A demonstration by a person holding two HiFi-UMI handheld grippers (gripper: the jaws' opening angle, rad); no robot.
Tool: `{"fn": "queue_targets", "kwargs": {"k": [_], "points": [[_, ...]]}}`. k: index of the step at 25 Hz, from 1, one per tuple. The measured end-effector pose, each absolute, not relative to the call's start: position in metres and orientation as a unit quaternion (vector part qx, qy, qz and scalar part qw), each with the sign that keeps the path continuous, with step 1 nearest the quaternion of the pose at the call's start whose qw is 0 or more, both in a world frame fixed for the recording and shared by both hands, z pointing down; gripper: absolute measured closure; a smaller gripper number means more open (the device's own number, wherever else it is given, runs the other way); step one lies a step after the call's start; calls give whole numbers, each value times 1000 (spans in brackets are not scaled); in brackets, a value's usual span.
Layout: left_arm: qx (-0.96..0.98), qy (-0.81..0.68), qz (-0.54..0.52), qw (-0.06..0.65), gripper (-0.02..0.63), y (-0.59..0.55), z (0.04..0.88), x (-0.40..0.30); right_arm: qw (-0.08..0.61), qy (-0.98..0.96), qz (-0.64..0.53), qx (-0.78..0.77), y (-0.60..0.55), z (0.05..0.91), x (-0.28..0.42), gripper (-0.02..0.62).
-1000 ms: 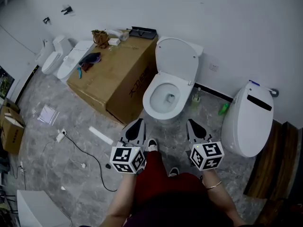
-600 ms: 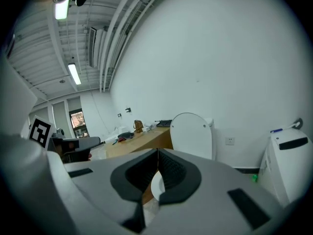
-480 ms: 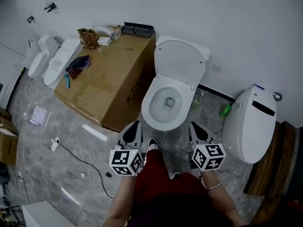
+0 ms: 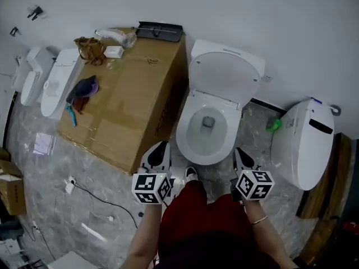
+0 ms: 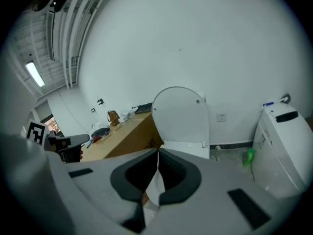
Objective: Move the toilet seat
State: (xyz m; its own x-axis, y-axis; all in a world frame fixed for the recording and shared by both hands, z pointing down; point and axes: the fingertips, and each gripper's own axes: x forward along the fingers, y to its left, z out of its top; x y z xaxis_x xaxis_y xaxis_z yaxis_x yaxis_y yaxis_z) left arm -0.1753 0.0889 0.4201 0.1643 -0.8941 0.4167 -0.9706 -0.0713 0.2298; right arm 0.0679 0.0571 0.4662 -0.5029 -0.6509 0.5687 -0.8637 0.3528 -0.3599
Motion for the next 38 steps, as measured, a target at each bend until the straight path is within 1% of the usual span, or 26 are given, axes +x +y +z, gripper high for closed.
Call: {"fn": "queue_targets", "kwargs": {"k": [8, 12, 18, 22, 26, 31, 33, 35, 38], "points": [[744, -593, 125, 280, 577, 47, 481, -178, 202, -764, 362, 494, 45, 515, 60, 578], [749, -575, 159, 289, 577, 38, 516, -174, 218, -747, 379, 501, 41, 545, 68, 578], [744, -556, 197, 315, 577, 31, 576, -170, 266, -718, 409, 497, 44, 611, 82, 578], [733, -549, 213, 341, 576, 33, 615, -166, 285, -701, 425, 497, 49, 649, 85, 577], [713, -551, 209, 381, 574, 31, 653, -163, 301, -687, 438, 495, 49, 680, 90, 576], [692, -552, 216, 411, 534, 28, 691, -162, 308, -666, 465, 496, 51, 710, 97, 572], [688, -550, 226, 416, 525, 27, 704, -163, 304, -660, 477, 494, 51, 720, 98, 556], [682, -548, 237, 422, 513, 27, 717, -163, 300, -653, 492, 491, 51, 731, 99, 512], [674, -543, 255, 431, 488, 29, 738, -165, 301, -638, 515, 487, 54, 751, 103, 464]]}}
